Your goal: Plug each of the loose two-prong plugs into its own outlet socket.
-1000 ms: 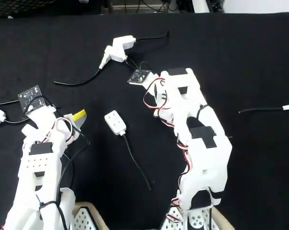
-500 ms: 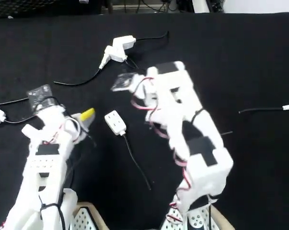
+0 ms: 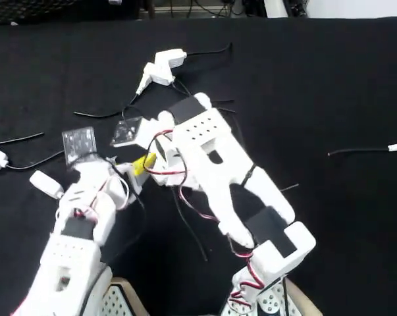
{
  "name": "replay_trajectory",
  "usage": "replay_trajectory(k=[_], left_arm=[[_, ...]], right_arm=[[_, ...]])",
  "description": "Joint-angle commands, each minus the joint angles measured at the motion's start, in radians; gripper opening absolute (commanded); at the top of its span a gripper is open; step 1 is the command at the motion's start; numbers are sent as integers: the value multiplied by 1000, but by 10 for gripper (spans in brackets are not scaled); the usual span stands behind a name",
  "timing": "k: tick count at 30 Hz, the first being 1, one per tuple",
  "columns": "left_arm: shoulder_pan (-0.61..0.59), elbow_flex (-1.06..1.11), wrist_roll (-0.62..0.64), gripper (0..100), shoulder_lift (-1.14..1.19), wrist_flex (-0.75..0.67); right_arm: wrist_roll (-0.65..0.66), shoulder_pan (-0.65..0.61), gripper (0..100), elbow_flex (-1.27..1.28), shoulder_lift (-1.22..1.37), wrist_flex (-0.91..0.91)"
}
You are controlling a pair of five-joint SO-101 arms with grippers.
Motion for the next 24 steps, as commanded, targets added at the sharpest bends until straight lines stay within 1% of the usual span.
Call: replay_trajectory(k=[1, 4, 5, 7, 8, 10, 14, 18, 21, 24], left_arm=[[28, 102, -8, 329, -310, -23], [28, 203, -8, 329, -531, -14], [28, 205, -8, 329, -588, 15], [31, 191, -8, 329, -686, 127], [39, 185, -8, 329, -698, 146], [79, 189, -9, 329, -671, 127], [143, 191, -86, 329, -655, 123], [133, 196, -91, 329, -649, 123], [133, 196, -92, 329, -644, 123], [133, 196, -92, 329, -651, 155]], right_arm=[[-77, -14, 12, -125, -51, 0], [-87, -17, 12, -150, -51, 2], [-109, -26, 12, -151, -51, 0], [-149, -46, 12, -150, -47, 0], [-164, -57, 12, -150, -45, 0], [-180, -77, 12, -153, -44, 0], [-224, -86, 12, -186, -51, -20], [-233, -86, 12, -242, -51, 2], [-235, -92, 12, -315, -48, 54], [-282, -89, 12, -380, -51, 61]])
